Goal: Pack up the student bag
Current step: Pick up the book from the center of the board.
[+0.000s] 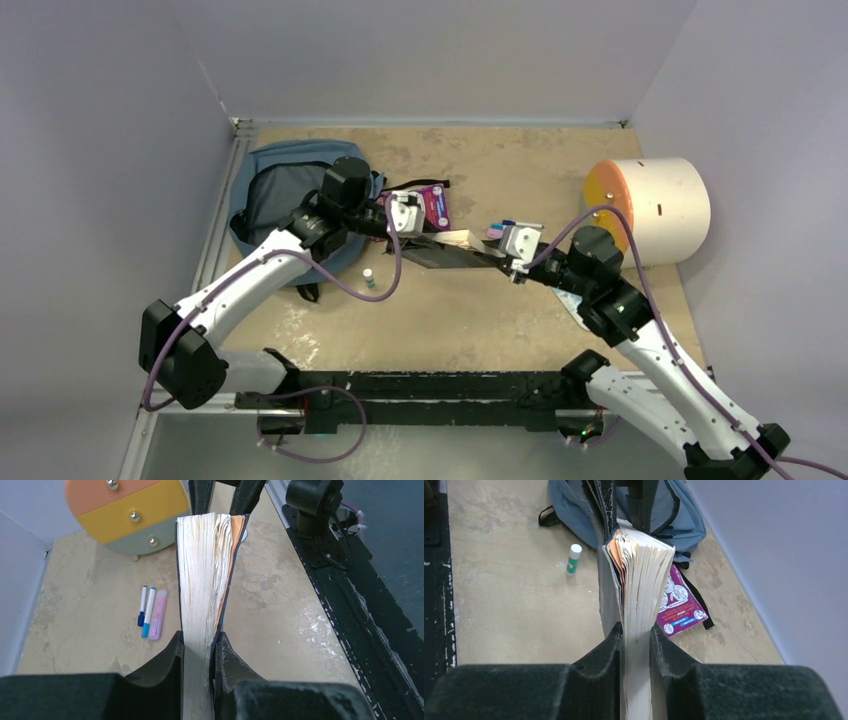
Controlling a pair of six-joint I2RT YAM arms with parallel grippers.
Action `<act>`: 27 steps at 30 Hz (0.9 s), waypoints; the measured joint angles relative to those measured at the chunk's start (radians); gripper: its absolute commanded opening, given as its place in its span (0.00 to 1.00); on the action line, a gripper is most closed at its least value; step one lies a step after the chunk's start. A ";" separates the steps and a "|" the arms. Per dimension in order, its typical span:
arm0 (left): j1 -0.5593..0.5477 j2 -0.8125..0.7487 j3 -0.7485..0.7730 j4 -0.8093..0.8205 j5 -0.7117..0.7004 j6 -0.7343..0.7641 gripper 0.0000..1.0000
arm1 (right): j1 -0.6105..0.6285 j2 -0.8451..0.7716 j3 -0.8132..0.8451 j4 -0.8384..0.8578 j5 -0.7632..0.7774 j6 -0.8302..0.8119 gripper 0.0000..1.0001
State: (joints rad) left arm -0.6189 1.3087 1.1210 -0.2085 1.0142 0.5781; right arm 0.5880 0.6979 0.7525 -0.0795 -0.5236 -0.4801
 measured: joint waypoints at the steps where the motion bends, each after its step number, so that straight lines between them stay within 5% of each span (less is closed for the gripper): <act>1: 0.000 0.003 0.003 -0.004 0.000 0.002 0.00 | 0.000 0.000 0.000 0.000 0.002 -0.001 0.00; 2: 0.000 0.005 0.006 -0.006 0.000 0.003 0.00 | 0.000 -0.001 0.000 0.000 0.005 -0.002 0.04; 5: -0.001 0.005 0.007 -0.012 0.000 0.007 0.00 | 0.000 -0.001 0.001 -0.006 0.005 -0.003 0.49; 11: -0.006 -0.003 -0.019 -0.034 -0.034 0.011 0.00 | 0.000 -0.016 0.052 -0.004 0.003 0.021 0.77; 27: -0.006 -0.126 -0.098 -0.011 -0.052 0.036 0.00 | 0.000 0.039 0.122 -0.142 0.004 0.083 0.79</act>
State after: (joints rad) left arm -0.6254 1.1831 1.0229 -0.2192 0.9619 0.6144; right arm 0.5884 0.7372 0.8749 -0.2214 -0.5194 -0.3969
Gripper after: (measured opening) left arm 0.200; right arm 0.808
